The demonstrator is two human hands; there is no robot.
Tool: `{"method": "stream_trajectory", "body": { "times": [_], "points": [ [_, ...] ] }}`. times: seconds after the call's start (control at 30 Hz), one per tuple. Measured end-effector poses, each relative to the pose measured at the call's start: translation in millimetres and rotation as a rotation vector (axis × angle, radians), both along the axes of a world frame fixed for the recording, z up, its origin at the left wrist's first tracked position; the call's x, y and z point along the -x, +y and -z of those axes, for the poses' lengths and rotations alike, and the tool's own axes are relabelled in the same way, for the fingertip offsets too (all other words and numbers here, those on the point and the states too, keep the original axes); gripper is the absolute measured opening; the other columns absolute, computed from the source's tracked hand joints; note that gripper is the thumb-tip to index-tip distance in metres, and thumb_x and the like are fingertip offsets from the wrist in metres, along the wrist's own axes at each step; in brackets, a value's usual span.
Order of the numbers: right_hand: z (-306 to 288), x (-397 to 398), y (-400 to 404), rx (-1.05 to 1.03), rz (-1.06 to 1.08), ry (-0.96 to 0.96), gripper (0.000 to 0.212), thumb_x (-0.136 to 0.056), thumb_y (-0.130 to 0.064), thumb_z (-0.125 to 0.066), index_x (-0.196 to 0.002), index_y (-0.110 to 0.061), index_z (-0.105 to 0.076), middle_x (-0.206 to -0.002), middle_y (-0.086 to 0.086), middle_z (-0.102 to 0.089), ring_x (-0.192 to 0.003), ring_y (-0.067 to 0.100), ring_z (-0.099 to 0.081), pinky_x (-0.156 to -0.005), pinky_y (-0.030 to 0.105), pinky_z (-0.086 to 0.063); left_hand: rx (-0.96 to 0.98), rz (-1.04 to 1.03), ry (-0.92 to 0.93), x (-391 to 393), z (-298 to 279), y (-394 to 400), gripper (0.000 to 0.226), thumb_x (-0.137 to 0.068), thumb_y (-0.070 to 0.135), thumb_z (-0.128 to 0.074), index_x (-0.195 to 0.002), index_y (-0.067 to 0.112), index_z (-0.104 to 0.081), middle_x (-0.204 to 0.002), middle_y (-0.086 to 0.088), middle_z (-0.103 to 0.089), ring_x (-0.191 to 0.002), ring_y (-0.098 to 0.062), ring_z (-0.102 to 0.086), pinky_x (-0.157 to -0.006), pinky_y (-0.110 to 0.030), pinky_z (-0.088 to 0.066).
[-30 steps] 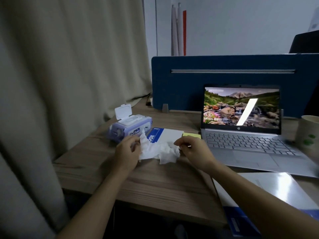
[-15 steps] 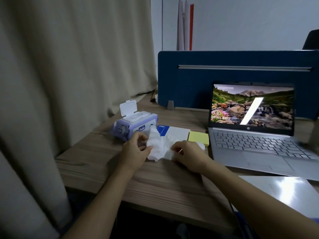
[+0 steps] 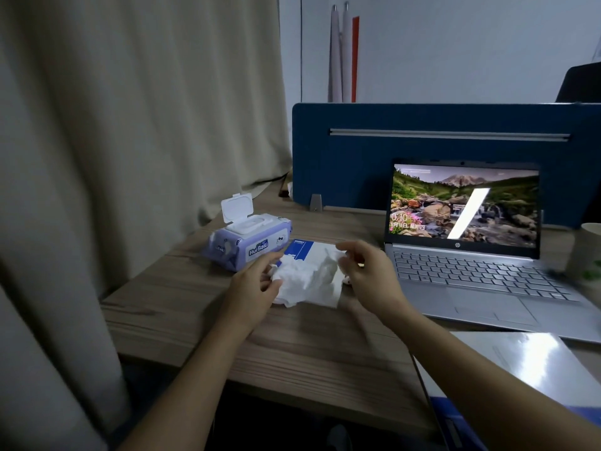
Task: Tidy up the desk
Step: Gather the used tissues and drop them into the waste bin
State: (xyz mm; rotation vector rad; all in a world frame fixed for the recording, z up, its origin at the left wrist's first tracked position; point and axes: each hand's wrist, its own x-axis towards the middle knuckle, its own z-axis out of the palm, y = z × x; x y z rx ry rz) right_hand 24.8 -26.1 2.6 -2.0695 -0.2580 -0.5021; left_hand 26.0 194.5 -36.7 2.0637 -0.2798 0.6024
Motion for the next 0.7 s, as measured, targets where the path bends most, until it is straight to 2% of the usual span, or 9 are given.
{"method": "stream_trajectory", "body": {
  "times": [0.07,0.13,0.2,0.27,0.37,0.47,0.53,0.6,0.7],
  "points": [
    [-3,-3,6,-0.075,0.008,-0.043,0.023,-0.095,-0.011,-0.056,-0.115,-0.015,-0.068,-0.104,0.000,-0.067,-0.097,0.016,-0.063,-0.083,0.038,-0.054,0.005,0.000,0.018,-1,1,2,0.044,-0.085,0.000,-0.064,-0.123,0.021,-0.064,-0.117,-0.002,-0.065,-0.094,-0.006,-0.066,-0.077,-0.017,-0.055],
    [-4,-5,13,-0.096,0.036,-0.128,0.020,-0.094,-0.009,-0.056,-0.108,-0.016,-0.069,-0.102,-0.003,-0.064,-0.093,0.009,-0.061,-0.080,0.027,-0.050,0.014,0.007,0.035,-1,2,2,0.040,-0.086,0.004,-0.065,-0.122,0.022,-0.064,-0.119,-0.002,-0.065,-0.097,-0.010,-0.067,-0.076,-0.020,-0.057],
    [-5,-8,21,-0.106,0.058,-0.194,0.018,-0.094,-0.010,-0.057,-0.105,-0.018,-0.069,-0.098,-0.009,-0.059,-0.088,0.000,-0.058,-0.075,0.016,-0.046,0.009,0.008,0.049,-2,3,3,0.038,-0.087,0.008,-0.066,-0.121,0.025,-0.064,-0.120,-0.001,-0.065,-0.102,-0.013,-0.066,-0.080,-0.028,-0.059],
    [-4,-12,27,-0.109,0.069,-0.219,0.018,-0.094,-0.011,-0.058,-0.104,-0.020,-0.069,-0.095,-0.011,-0.057,-0.087,-0.003,-0.057,-0.073,0.012,-0.044,0.027,0.003,0.063,-3,3,4,0.038,-0.086,0.010,-0.068,-0.121,0.025,-0.065,-0.120,0.001,-0.066,-0.107,-0.015,-0.063,-0.085,-0.034,-0.057],
    [1,-18,35,-0.109,0.038,-0.185,0.018,-0.093,-0.011,-0.058,-0.099,-0.023,-0.069,-0.094,-0.013,-0.058,-0.086,-0.002,-0.058,-0.072,0.013,-0.044,0.073,0.000,0.057,-4,4,6,0.032,-0.085,0.011,-0.071,-0.114,0.026,-0.067,-0.113,0.004,-0.068,-0.103,-0.012,-0.065,-0.084,-0.031,-0.058],
    [8,-23,42,-0.080,0.002,-0.132,0.017,-0.091,-0.011,-0.062,-0.094,-0.027,-0.066,-0.096,-0.005,-0.061,-0.083,0.000,-0.058,-0.071,0.012,-0.042,0.119,0.026,0.070,-6,5,6,0.031,-0.084,0.007,-0.072,-0.110,0.023,-0.069,-0.108,0.005,-0.069,-0.097,-0.007,-0.067,-0.080,-0.021,-0.056],
    [15,-26,47,-0.030,-0.009,-0.084,0.012,-0.089,-0.013,-0.066,-0.089,-0.025,-0.066,-0.095,-0.001,-0.062,-0.082,0.003,-0.058,-0.072,0.015,-0.044,0.137,0.058,0.084,-7,5,7,0.034,-0.082,0.004,-0.073,-0.111,0.021,-0.069,-0.111,0.003,-0.069,-0.098,-0.006,-0.067,-0.082,-0.017,-0.053],
    [22,-28,50,0.038,-0.033,-0.023,0.007,-0.089,-0.016,-0.067,-0.091,-0.023,-0.069,-0.096,-0.002,-0.061,-0.085,0.007,-0.060,-0.078,0.021,-0.048,0.171,0.103,0.099,-7,5,6,0.039,-0.080,0.001,-0.074,-0.113,0.020,-0.068,-0.117,0.001,-0.067,-0.101,-0.005,-0.066,-0.086,-0.019,-0.053],
    [30,-27,53,0.069,-0.110,-0.007,0.012,-0.090,-0.014,-0.064,-0.093,-0.019,-0.074,-0.095,-0.006,-0.060,-0.089,0.011,-0.061,-0.083,0.025,-0.049,0.234,0.156,0.093,-7,5,6,0.048,-0.079,-0.003,-0.074,-0.121,0.018,-0.064,-0.126,-0.001,-0.063,-0.107,-0.006,-0.065,-0.091,-0.021,-0.052]
  ]
}}
